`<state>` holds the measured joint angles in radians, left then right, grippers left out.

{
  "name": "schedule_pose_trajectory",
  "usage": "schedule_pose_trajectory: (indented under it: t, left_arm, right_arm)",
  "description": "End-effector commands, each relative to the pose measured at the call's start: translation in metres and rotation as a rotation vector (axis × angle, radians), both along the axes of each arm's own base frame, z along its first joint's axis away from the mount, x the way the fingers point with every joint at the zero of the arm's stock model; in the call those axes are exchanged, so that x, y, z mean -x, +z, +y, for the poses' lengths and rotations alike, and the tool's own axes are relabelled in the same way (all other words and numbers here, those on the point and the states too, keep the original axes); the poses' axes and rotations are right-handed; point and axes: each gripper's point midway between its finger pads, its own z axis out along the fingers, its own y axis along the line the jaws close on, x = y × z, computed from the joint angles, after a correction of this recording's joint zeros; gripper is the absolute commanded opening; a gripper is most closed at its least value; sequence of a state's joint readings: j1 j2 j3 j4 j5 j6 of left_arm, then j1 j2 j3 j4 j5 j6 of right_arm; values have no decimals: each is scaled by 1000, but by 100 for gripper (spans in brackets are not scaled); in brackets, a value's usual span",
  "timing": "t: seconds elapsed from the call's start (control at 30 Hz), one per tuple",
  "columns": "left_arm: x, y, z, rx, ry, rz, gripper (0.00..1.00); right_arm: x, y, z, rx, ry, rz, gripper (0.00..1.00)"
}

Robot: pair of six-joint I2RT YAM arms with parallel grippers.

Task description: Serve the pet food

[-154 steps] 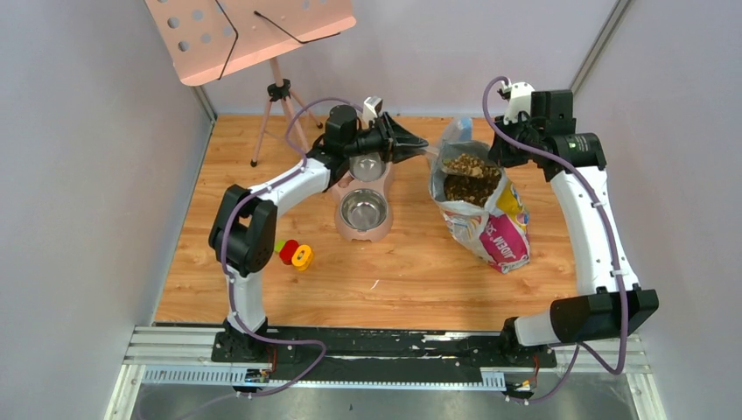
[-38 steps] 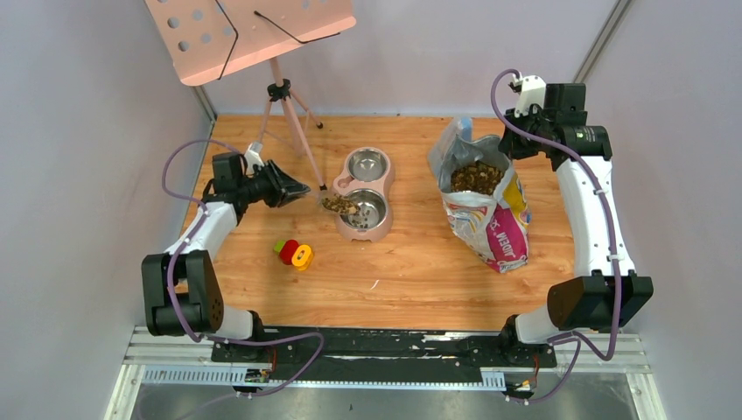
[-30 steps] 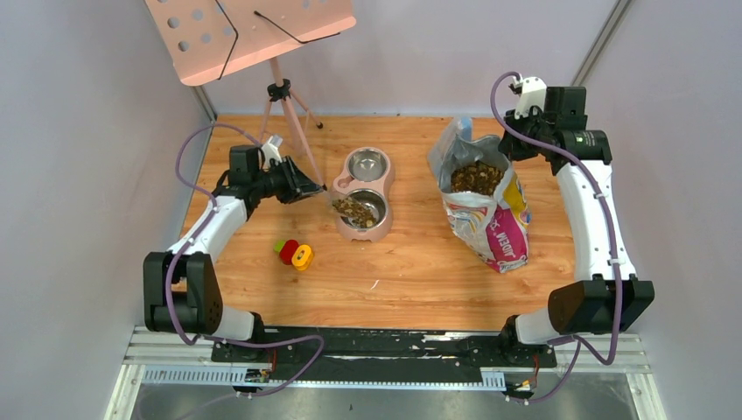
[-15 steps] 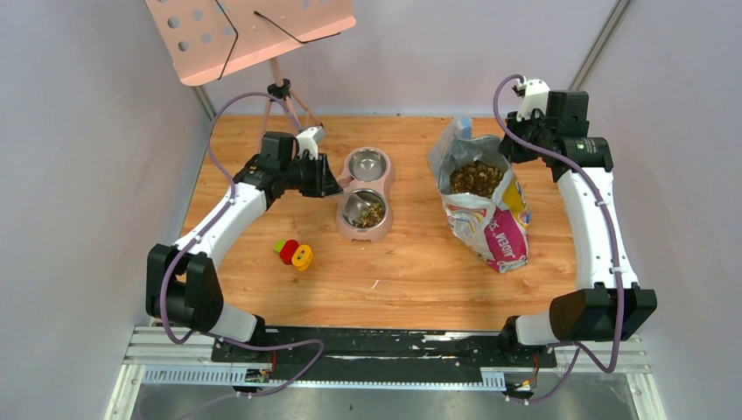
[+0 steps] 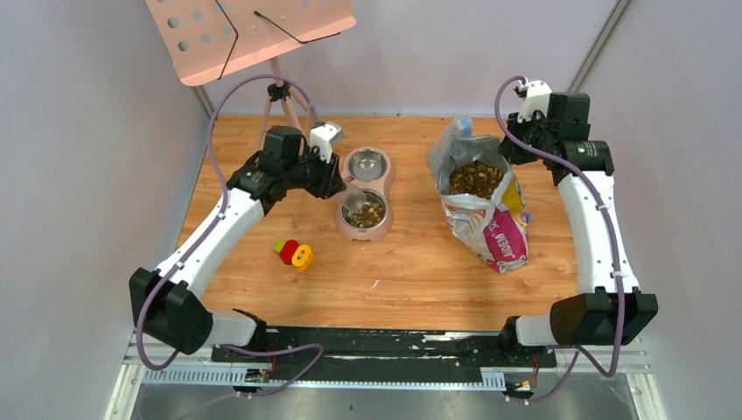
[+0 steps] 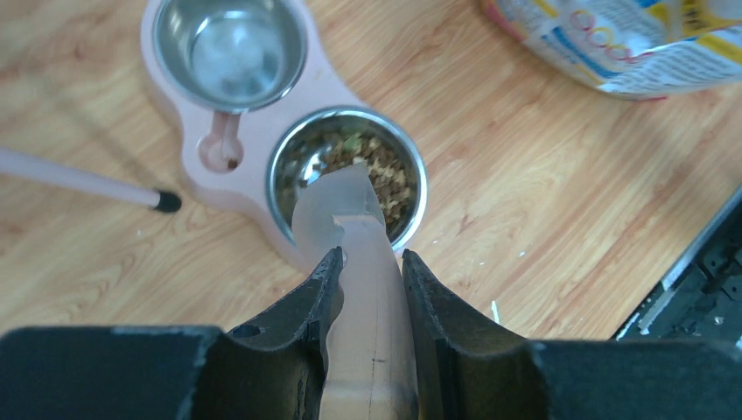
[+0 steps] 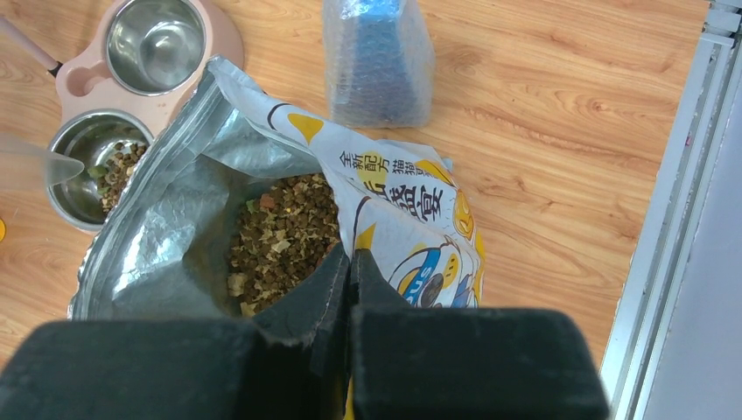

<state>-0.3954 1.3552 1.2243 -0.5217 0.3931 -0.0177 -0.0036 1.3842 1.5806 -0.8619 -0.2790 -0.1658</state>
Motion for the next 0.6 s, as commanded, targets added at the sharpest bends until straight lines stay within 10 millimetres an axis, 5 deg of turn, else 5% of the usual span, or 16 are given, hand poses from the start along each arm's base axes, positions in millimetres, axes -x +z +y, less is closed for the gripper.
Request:
schedule_pose_trajectory:
  t: [0.0, 0.1, 0.23, 0.4, 0.57]
  left_arm:
    - [15, 57, -25, 62, -138, -164, 0]
    - [25, 81, -40, 134, -206, -194, 0]
    - [33, 152, -64, 297, -304, -287, 0]
    - [43, 215, -94, 510, -418, -307, 0]
    - [37, 212, -133, 557, -476, -274, 0]
  right_arm:
    - [-2, 36, 4, -19, 19, -141, 0]
    - [-1, 38, 7, -32, 32, -144, 0]
    - [1, 43, 10, -39, 45, -155, 0]
    - [4, 45, 12, -51, 47, -156, 0]
    - [9, 44, 27, -98, 73, -148, 0]
